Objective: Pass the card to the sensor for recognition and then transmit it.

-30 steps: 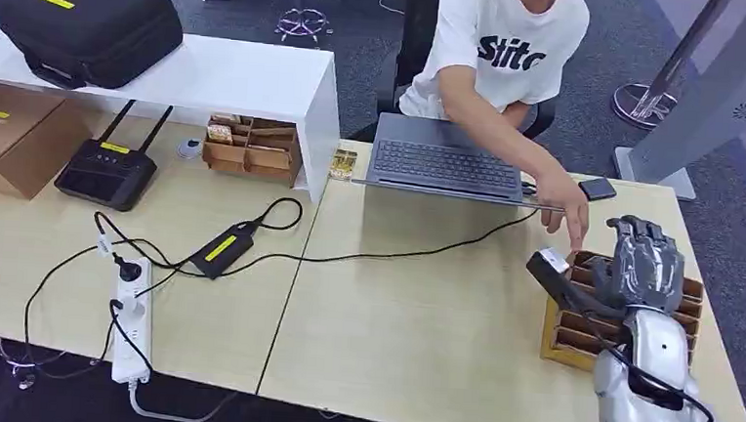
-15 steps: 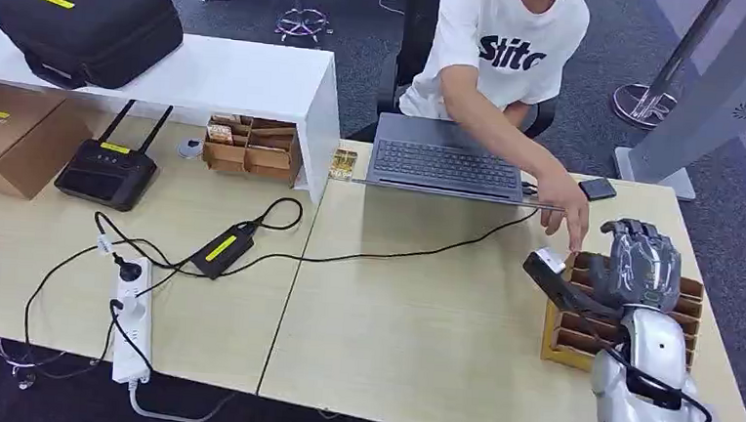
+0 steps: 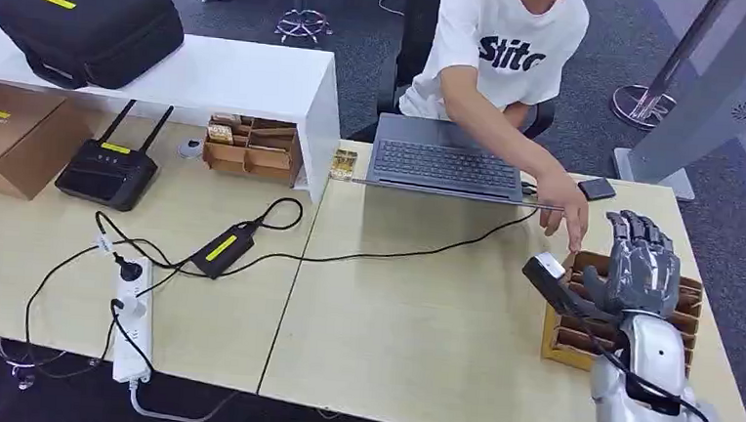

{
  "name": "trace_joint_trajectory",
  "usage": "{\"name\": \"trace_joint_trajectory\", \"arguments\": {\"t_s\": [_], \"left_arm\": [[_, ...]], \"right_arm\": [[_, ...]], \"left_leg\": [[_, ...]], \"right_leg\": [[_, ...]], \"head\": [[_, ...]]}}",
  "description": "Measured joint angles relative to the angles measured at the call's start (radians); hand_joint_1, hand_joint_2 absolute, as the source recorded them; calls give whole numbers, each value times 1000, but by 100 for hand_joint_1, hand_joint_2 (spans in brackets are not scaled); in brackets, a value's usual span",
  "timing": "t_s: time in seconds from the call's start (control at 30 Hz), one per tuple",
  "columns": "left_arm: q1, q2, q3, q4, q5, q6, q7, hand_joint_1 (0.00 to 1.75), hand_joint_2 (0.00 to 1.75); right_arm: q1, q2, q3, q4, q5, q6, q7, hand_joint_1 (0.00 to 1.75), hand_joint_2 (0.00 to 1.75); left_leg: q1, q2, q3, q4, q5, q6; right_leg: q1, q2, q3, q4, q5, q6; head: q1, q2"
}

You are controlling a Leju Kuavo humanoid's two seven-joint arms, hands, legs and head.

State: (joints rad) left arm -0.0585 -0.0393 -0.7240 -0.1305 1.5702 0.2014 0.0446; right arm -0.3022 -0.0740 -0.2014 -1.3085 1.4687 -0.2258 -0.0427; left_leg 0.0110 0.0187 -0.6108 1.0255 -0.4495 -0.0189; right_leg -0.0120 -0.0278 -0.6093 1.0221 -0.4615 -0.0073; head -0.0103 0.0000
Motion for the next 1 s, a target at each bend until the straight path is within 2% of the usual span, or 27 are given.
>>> {"name": "trace_joint_trajectory", "arguments": {"t_s": [0.57,1.0], "left_arm": [[0,0,0,0,0,1,0,0,175],[0,0,0,0,0,1,-2,0,175]], "right_arm": [[8,0,-2,-11,3,-9,0,0,175],[32,4,-32,-61,-15,-36,-10,0,175]], "left_leg": [[0,0,1,0,0,0],[0,0,1,0,0,0]], "right_leg": [[0,0,1,0,0,0],[0,0,0,0,0,0]], "head": [[0,0],[0,0]]}}
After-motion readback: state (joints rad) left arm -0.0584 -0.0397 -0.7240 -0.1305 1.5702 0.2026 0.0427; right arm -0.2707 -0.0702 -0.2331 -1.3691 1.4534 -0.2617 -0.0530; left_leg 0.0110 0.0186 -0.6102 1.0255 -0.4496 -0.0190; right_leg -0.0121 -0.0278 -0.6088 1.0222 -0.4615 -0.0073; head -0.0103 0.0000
